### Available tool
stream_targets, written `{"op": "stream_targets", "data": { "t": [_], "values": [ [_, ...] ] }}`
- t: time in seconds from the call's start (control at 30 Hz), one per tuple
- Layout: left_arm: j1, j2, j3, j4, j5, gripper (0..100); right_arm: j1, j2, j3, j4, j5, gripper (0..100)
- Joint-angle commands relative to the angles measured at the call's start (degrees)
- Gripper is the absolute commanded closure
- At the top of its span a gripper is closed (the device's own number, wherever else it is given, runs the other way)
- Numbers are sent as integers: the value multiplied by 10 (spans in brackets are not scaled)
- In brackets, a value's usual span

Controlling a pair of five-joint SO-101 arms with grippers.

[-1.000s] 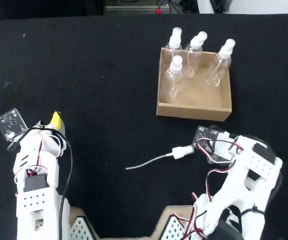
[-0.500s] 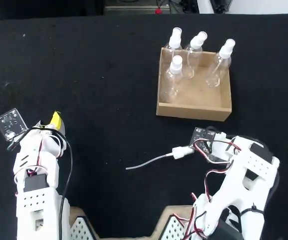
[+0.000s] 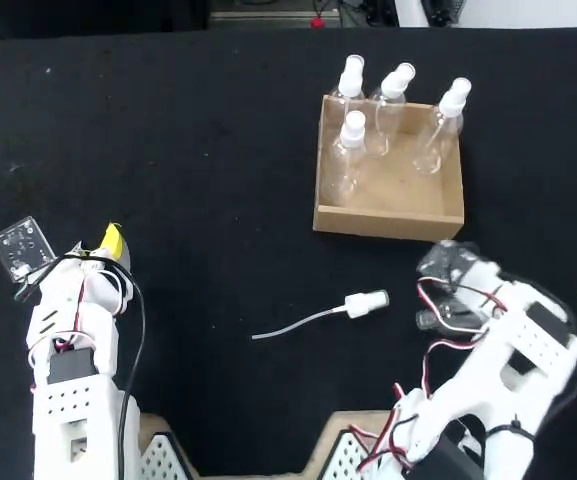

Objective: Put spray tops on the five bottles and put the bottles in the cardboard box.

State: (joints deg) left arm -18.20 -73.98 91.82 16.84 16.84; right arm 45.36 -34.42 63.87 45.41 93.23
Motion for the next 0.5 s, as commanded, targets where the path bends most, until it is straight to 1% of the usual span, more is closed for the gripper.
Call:
{"op": "stream_targets", "data": {
  "t": [0.0, 0.07, 0.2, 0.27, 0.37, 0.47],
  "values": [
    [1, -8, -5, -11, 1, 823, 50, -3, -68, -14, -114, 738],
    [1, -8, -5, -11, 1, 823, 62, -3, -93, -4, -142, 737],
    [1, -8, -5, -11, 1, 823, 62, -3, -147, 84, -142, 737],
    [1, -8, -5, -11, 1, 823, 47, -3, -173, 131, -132, 737],
    [1, -8, -5, -11, 1, 823, 9, -3, -184, 196, -68, 737],
    [1, -8, -5, -11, 1, 823, -20, -3, -187, 287, 46, 737]
  ]
}}
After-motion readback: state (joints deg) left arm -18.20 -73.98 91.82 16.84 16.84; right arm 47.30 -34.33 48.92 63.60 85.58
